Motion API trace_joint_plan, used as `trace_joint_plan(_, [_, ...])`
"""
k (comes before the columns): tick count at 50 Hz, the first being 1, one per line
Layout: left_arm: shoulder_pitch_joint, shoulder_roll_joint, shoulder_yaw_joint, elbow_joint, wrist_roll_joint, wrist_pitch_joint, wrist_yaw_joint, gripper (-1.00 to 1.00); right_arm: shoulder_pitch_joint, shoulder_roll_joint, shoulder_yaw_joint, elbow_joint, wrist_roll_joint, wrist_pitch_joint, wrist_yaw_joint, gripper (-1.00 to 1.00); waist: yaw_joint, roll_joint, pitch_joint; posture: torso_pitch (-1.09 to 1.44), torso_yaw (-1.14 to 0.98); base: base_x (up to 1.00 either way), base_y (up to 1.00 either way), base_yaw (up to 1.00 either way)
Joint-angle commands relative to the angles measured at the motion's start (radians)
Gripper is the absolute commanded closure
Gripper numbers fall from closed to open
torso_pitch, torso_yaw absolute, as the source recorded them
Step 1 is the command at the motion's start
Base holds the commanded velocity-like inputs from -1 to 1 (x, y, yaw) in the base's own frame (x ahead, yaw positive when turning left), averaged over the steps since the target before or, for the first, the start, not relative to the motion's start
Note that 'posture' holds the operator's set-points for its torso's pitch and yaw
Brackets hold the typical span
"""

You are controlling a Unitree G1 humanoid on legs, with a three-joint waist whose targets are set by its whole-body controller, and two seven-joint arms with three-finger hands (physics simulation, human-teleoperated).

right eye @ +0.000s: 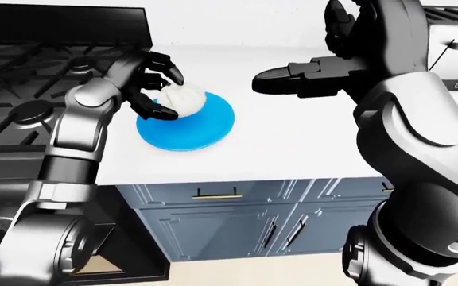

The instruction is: Pick the dumpling from the pan and place it on the plate.

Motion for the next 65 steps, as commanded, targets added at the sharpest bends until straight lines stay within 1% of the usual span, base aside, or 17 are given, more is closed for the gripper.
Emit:
trace_joint_plan(1, [-0.036, 0.004, 0.009, -0.041, -0.004, -0.026, 0.016, 0.63, -0.030, -0.013, -0.016, -0.011, -0.005, -0.025, -0.004, -1.00, 0.000, -0.001, -0.030, 0.00, 0.00, 0.00, 0.00, 0.00])
trace_joint_plan(10, [-0.014, 0.000, 0.009, -0.059, -0.004, -0.027, 0.020, 0.65, -0.028, -0.018, -0.021, -0.012, 0.001, -0.026, -0.006, -1.00, 0.000, -0.001, -0.030, 0.00, 0.00, 0.00, 0.00, 0.00])
trace_joint_plan(17, [-0.003, -0.001, 0.007, -0.058, -0.003, -0.037, 0.024, 0.62, -0.030, -0.021, -0.021, -0.010, 0.006, -0.026, -0.010, -1.00, 0.000, -0.001, -0.029, 0.00, 0.00, 0.00, 0.00, 0.00])
trace_joint_plan(18, [-0.001, -0.001, 0.008, -0.060, -0.003, -0.040, 0.026, 0.55, -0.032, -0.021, -0.021, -0.010, 0.008, -0.025, -0.011, -1.00, 0.000, -0.001, -0.029, 0.00, 0.00, 0.00, 0.00, 0.00])
trace_joint_plan(21, [0.007, -0.003, 0.005, -0.067, -0.001, -0.041, 0.024, 0.54, -0.031, -0.023, -0.021, -0.009, 0.009, -0.027, -0.012, -1.00, 0.000, -0.001, -0.029, 0.00, 0.00, 0.00, 0.00, 0.00])
trace_joint_plan(22, [0.010, -0.003, 0.005, -0.070, 0.000, -0.042, 0.023, 0.46, -0.031, -0.024, -0.021, -0.009, 0.009, -0.028, -0.012, -1.00, 0.000, -0.001, -0.029, 0.00, 0.00, 0.00, 0.00, 0.00])
trace_joint_plan(27, [0.009, -0.001, 0.006, -0.061, 0.002, -0.050, 0.021, 0.42, -0.031, -0.024, -0.019, -0.008, 0.011, -0.029, -0.014, -1.00, 0.001, -0.001, -0.029, 0.00, 0.00, 0.00, 0.00, 0.00])
trace_joint_plan(29, [0.012, 0.000, 0.006, -0.061, 0.004, -0.053, 0.021, 0.34, -0.026, -0.023, -0.017, -0.007, 0.008, -0.034, -0.012, -1.00, 0.001, -0.001, -0.029, 0.00, 0.00, 0.00, 0.00, 0.00])
trace_joint_plan(36, [0.016, -0.002, 0.003, -0.057, 0.016, -0.064, 0.020, 0.30, -0.028, -0.023, -0.019, -0.009, 0.011, -0.029, -0.015, -1.00, 0.001, -0.001, -0.029, 0.00, 0.00, 0.00, 0.00, 0.00])
trace_joint_plan(41, [0.016, -0.007, 0.003, -0.047, 0.017, -0.074, 0.020, 0.18, -0.027, -0.024, -0.020, -0.010, 0.013, -0.028, -0.016, -1.00, 0.001, -0.002, -0.029, 0.00, 0.00, 0.00, 0.00, 0.00])
trace_joint_plan(52, [0.035, -0.012, 0.002, -0.070, 0.020, -0.068, 0.008, 0.14, -0.026, -0.026, -0.019, -0.010, 0.013, -0.031, -0.016, -1.00, 0.001, -0.002, -0.030, 0.00, 0.00, 0.00, 0.00, 0.00])
trace_joint_plan(54, [0.036, -0.012, 0.002, -0.077, 0.021, -0.063, 0.007, 0.07, -0.030, -0.026, -0.019, -0.009, 0.015, -0.028, -0.017, -1.00, 0.001, -0.002, -0.030, 0.00, 0.00, 0.00, 0.00, 0.00])
trace_joint_plan(59, [0.035, -0.012, 0.003, -0.069, 0.020, -0.071, 0.011, -0.04, -0.031, -0.028, -0.022, -0.008, 0.017, -0.028, -0.018, -1.00, 0.001, -0.002, -0.030, 0.00, 0.00, 0.00, 0.00, 0.00])
trace_joint_plan(61, [0.035, -0.011, 0.003, -0.065, 0.020, -0.073, 0.011, -0.21, -0.033, -0.029, -0.022, -0.008, 0.019, -0.027, -0.019, -1.00, 0.001, -0.002, -0.030, 0.00, 0.00, 0.00, 0.00, 0.00])
trace_joint_plan(65, [0.033, -0.010, 0.004, -0.063, 0.020, -0.072, 0.011, -0.22, -0.033, -0.030, -0.021, -0.007, 0.020, -0.029, -0.020, -1.00, 0.001, -0.002, -0.030, 0.00, 0.00, 0.00, 0.00, 0.00])
